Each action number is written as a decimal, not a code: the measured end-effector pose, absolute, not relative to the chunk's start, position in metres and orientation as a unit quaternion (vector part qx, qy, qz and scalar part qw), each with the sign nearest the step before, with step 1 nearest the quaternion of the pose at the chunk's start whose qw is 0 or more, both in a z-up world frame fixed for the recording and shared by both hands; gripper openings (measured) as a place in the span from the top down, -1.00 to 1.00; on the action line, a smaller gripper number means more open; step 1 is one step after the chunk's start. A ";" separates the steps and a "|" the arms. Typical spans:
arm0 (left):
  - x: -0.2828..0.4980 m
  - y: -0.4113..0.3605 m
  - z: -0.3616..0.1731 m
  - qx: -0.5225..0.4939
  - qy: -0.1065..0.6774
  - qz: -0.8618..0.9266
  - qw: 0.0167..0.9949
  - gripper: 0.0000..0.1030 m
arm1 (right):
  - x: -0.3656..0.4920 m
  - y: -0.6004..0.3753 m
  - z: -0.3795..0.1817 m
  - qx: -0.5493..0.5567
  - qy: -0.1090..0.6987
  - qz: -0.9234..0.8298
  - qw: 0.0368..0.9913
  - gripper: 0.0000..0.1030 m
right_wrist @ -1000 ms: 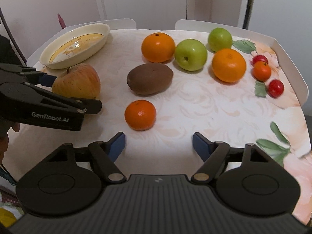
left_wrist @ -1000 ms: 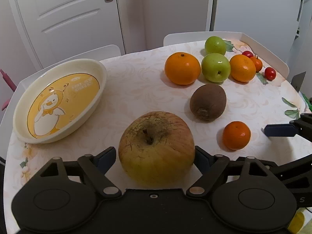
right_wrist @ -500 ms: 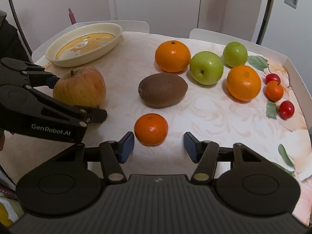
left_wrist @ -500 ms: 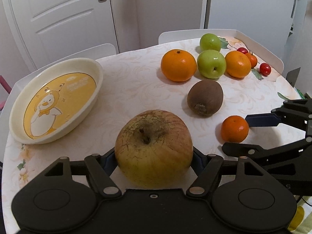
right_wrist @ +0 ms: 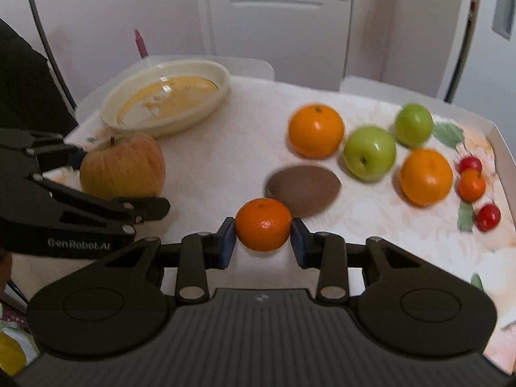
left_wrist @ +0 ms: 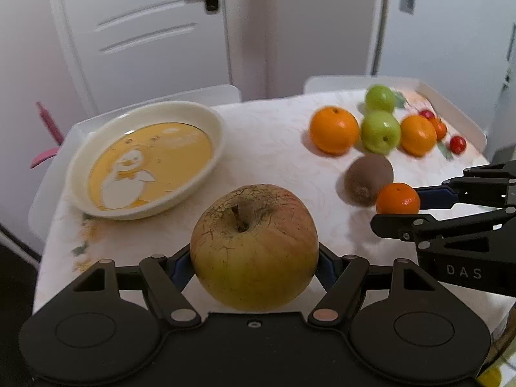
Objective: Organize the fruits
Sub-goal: 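Carry the apple and mandarin into the duck bowl and open both tools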
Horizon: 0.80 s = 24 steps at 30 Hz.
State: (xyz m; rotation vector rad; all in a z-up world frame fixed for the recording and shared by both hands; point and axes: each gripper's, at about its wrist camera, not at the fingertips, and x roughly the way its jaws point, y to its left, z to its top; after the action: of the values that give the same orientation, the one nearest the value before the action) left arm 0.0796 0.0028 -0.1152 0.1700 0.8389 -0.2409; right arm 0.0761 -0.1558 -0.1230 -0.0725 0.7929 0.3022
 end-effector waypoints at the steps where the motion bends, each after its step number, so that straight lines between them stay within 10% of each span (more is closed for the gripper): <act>1: 0.078 0.006 -0.111 0.077 0.403 -0.111 0.905 -0.49 | 0.077 -0.153 -0.119 -0.038 0.380 0.150 0.912 0.00; 24: 0.116 0.098 -0.025 0.048 0.322 -0.039 0.945 -0.49 | 0.150 -0.073 -0.039 -0.043 0.330 0.187 0.924 0.01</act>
State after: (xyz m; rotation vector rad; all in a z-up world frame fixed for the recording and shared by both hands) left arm 0.1158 0.0985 -0.0249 0.0975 0.6568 -0.0798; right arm 0.1496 -0.0727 -0.0387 -0.0877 0.6778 0.3830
